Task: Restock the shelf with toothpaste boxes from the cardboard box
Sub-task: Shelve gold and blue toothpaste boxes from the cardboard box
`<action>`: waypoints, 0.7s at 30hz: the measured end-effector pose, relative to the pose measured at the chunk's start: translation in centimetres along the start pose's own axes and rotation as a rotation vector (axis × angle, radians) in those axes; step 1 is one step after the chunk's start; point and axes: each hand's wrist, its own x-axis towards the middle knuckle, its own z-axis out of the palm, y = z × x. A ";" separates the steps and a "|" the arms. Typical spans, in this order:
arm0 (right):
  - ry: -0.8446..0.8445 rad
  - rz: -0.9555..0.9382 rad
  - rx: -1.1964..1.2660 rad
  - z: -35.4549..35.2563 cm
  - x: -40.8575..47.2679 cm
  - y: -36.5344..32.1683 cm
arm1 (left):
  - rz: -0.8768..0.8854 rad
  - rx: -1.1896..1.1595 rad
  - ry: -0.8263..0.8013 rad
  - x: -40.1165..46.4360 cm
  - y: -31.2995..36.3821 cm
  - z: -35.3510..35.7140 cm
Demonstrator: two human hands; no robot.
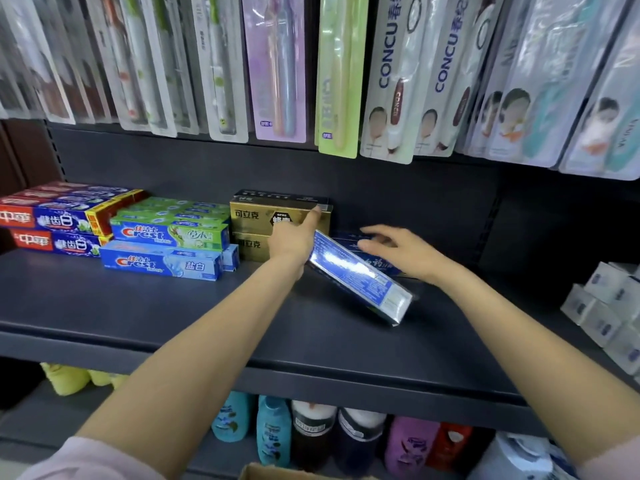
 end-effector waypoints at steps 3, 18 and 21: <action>-0.239 -0.042 -0.073 0.2 -1.8 -1.9 | -0.029 -0.061 0.005 -0.7 1.0 0.7; -0.351 0.392 0.992 -0.4 -4.4 -2.0 | 0.015 -0.289 -0.506 -5.4 1.7 1.7; -0.175 0.271 0.577 -0.7 -4.1 -2.1 | -0.004 -0.315 -0.378 -5.4 2.0 1.9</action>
